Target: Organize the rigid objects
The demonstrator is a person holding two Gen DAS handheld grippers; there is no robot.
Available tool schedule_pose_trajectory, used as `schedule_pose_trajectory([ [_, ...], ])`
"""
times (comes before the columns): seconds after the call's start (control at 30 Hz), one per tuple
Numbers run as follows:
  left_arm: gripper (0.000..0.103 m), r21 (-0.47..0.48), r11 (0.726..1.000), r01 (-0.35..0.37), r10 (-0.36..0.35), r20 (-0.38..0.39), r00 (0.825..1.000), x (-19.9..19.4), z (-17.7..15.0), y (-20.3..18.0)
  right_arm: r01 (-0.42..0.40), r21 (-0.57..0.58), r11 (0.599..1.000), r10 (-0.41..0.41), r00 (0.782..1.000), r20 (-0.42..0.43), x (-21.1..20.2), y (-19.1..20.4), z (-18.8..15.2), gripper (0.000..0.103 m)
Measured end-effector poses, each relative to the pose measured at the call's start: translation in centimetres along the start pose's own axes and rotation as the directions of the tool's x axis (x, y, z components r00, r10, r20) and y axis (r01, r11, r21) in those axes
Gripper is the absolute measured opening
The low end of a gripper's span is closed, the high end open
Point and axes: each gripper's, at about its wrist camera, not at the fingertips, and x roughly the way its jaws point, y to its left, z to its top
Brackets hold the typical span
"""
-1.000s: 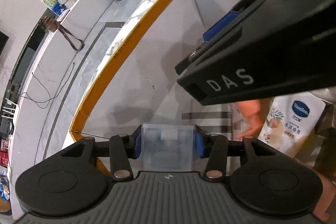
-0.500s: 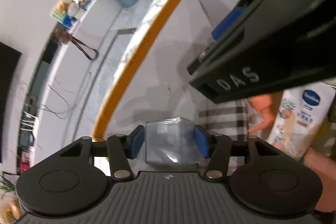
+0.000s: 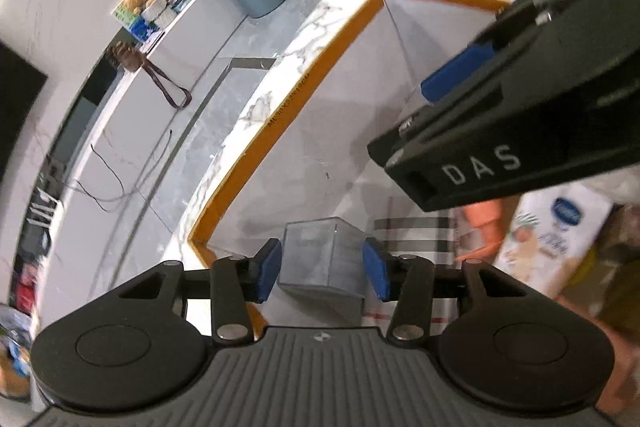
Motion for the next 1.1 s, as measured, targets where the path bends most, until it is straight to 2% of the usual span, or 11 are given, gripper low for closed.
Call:
schedule_pose_trajectory([
  [0.2,0.057,-0.086,0.996,0.023,-0.019,0.049,0.999,-4.8,-1.2,1.0,-0.071,-0.055,0.996,0.072,0.997,0.022,-3.6,1.2,-1.1,0.052],
  [0.27,0.057,-0.143,0.989,0.03,-0.02,0.068,0.998,-7.1,-1.8,1.7,-0.077,-0.075,0.994,0.079,0.997,0.025,-5.2,1.8,-1.6,0.053],
  [0.4,0.059,-0.266,0.963,0.039,-0.007,0.119,0.993,-11.7,-3.1,2.7,-0.083,-0.113,0.99,0.088,0.995,0.037,-8.7,2.8,-3.1,0.059],
  [0.5,0.059,-0.357,0.934,0.027,0.03,0.154,0.988,-15.2,-4.0,3.5,-0.079,-0.142,0.987,0.086,0.995,0.048,-11.6,3.8,-4.2,0.059],
  [0.7,0.062,-0.545,0.838,0.003,0.127,0.202,0.971,-20.9,-6.9,2.7,-0.092,-0.193,0.977,0.111,0.99,0.089,-17.2,5.5,-6.5,0.061],
  [0.8,0.064,-0.594,0.803,-0.042,0.191,0.19,0.963,-22.2,-8.3,1.2,-0.086,-0.212,0.974,0.112,0.987,0.114,-19.5,6.4,-7.7,0.065],
  [0.9,0.07,-0.64,0.764,-0.084,0.24,0.161,0.957,-23.1,-9.4,-0.4,-0.067,-0.238,0.969,0.101,0.986,0.135,-21.6,7.1,-9.1,0.068],
  [0.97,0.071,-0.69,0.717,-0.1,0.265,0.137,0.954,-23.5,-10.3,-1.1,-0.046,-0.247,0.968,0.086,0.985,0.152,-22.5,7.3,-9.9,0.069],
  [1.03,0.076,-0.737,0.67,-0.089,0.276,0.136,0.951,-23.8,-11.2,-1.9,-0.036,-0.246,0.969,0.079,0.983,0.166,-23.4,7.3,-10.7,0.072],
  [1.1,0.079,-0.767,0.635,-0.093,0.303,0.137,0.943,-24.1,-12.2,-2.5,-0.04,-0.24,0.97,0.084,0.981,0.177,-24.0,7.0,-11.5,0.073],
])
